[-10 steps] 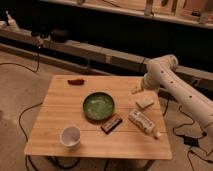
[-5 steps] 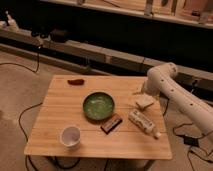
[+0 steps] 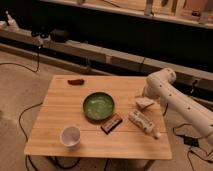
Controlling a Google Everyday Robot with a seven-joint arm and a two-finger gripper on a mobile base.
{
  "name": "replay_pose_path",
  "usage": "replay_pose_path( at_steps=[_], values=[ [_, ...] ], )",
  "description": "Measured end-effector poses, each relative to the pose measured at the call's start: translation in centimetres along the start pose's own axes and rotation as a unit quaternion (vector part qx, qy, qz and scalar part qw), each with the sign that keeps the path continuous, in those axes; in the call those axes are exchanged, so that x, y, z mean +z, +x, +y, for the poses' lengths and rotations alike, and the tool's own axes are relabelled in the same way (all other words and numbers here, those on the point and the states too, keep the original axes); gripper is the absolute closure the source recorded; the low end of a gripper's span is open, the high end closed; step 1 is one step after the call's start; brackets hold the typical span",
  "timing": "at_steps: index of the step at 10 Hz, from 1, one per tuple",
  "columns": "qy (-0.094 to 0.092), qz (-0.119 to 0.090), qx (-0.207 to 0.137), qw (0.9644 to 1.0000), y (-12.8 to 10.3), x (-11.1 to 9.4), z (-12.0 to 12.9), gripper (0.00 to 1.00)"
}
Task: Place the white sponge in the ceramic bowl
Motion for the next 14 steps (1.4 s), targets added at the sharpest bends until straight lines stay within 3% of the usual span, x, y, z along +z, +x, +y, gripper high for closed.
replay_pose_path(
  at_steps=[3, 8, 14],
  values=[
    [-0.002, -0.006, 0.005, 1.0000, -0.7, 1.4, 0.5, 0.20],
    [-0.025, 0.001, 0.008, 0.9997, -0.6, 3.2, 2.5, 0.20],
    [-0.010, 0.012, 0.011, 0.9998, 0.8, 5.0, 3.1, 0.22]
  ],
)
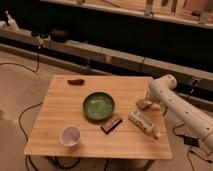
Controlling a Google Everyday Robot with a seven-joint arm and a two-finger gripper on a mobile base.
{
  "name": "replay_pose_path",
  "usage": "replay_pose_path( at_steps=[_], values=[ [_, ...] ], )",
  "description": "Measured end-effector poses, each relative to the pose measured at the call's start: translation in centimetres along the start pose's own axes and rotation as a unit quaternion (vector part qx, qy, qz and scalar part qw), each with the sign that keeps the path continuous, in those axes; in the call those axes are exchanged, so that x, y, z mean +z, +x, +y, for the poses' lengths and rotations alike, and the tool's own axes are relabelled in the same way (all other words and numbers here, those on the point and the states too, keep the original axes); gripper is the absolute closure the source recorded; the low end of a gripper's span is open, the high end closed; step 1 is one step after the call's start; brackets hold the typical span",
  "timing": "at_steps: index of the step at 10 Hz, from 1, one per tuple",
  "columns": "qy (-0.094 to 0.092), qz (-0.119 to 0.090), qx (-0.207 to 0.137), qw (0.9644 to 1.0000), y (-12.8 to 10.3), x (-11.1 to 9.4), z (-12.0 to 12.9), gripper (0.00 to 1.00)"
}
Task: Place the white sponge in the ceramic bowl
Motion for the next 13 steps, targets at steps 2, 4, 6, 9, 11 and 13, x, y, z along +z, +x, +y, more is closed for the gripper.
replay_pose_path(
  at_steps=[2, 4, 6, 9, 11, 13],
  values=[
    [0.001, 0.002, -0.004, 1.0000, 0.3, 0.4, 0.1, 0.38],
    [0.006, 0.004, -0.020, 0.9998, 0.6, 0.7, -0.5, 0.58],
    [0.012, 0.001, -0.044, 0.9990, 0.6, 0.9, -1.3, 0.78],
    [0.011, -0.014, -0.064, 0.9978, 0.2, 1.2, -1.8, 0.94],
    [0.015, -0.021, -0.074, 0.9969, 0.2, 0.7, -2.6, 0.94],
    [0.024, -0.015, -0.084, 0.9961, 0.9, -1.0, -4.0, 0.94]
  ],
)
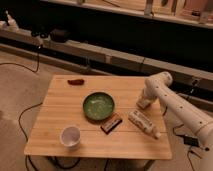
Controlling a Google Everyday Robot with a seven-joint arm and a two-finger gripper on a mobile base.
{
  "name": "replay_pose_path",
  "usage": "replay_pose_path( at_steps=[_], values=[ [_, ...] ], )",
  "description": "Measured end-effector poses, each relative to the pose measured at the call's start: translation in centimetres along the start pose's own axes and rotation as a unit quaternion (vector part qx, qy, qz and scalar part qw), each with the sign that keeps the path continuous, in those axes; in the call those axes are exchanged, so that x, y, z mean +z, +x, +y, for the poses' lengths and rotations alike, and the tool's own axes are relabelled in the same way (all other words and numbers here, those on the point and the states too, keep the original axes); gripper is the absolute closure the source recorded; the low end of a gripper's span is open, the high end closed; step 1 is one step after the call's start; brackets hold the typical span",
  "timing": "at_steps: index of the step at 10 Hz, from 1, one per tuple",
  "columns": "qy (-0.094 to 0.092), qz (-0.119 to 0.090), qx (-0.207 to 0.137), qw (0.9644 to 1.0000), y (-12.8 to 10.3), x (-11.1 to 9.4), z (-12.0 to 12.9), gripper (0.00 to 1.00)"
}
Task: Place the white sponge in the ceramic bowl
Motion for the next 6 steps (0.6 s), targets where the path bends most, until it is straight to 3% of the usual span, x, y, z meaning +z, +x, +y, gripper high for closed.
replay_pose_path(
  at_steps=[6],
  values=[
    [0.029, 0.028, -0.031, 0.9987, 2.6, -3.5, -3.3, 0.94]
  ],
)
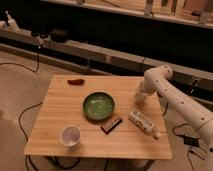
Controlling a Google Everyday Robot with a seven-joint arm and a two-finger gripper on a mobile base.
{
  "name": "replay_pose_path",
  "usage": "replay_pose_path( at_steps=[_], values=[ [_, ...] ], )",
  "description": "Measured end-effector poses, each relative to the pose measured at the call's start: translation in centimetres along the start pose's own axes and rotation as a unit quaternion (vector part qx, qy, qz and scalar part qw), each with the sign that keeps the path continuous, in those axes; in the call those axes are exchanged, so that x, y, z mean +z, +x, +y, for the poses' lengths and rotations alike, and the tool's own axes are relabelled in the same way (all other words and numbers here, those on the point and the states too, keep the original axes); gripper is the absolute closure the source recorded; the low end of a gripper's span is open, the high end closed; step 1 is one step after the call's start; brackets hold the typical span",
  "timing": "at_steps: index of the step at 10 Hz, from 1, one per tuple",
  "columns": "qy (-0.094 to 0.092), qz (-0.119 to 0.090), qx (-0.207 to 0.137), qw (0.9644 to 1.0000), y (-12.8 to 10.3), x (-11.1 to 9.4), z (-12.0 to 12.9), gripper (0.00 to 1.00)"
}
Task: Place the white sponge in the ceramic bowl
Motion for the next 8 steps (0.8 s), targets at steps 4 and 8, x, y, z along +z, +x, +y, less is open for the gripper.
replay_pose_path(
  at_steps=[4, 8],
  values=[
    [0.053, -0.032, -0.092, 0.9938, 1.1, 1.8, -9.6, 0.94],
    [0.108, -0.056, -0.202, 0.9718, 0.0, 1.8, -19.4, 0.94]
  ],
)
